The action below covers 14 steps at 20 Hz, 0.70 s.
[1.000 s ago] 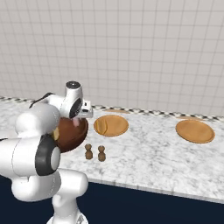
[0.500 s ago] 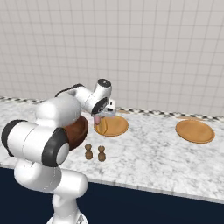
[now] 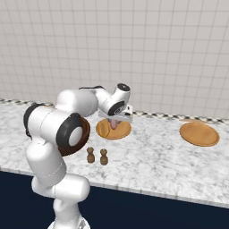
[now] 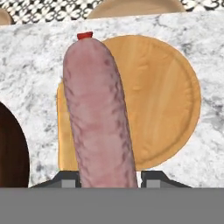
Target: Place one bun and one sausage from the bowl on each plate.
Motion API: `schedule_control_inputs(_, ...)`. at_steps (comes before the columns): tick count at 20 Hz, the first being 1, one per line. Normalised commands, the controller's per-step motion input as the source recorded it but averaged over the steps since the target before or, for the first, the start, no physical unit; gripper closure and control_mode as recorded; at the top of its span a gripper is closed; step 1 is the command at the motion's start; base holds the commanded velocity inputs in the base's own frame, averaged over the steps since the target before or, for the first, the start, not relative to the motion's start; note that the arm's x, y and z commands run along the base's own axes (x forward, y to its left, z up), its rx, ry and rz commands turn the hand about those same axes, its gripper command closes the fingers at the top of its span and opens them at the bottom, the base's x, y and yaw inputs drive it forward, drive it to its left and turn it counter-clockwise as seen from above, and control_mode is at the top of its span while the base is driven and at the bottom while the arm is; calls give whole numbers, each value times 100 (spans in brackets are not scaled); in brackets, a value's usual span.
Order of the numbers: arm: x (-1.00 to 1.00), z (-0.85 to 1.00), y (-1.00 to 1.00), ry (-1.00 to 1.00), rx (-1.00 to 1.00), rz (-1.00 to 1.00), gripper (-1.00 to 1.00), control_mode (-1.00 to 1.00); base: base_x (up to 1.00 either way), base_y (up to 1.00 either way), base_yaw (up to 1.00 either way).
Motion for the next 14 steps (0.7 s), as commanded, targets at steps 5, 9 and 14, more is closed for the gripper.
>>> schedule_control_inputs(5,55,-53,-29,0,-8,0,100,-100,0,0,0)
schedule_control_inputs(9,24,-44,0,0,-6,0,100,-100,0,0,0)
schedule_control_inputs(14,29,-36,0,0,-3,0,100,-100,0,0,0)
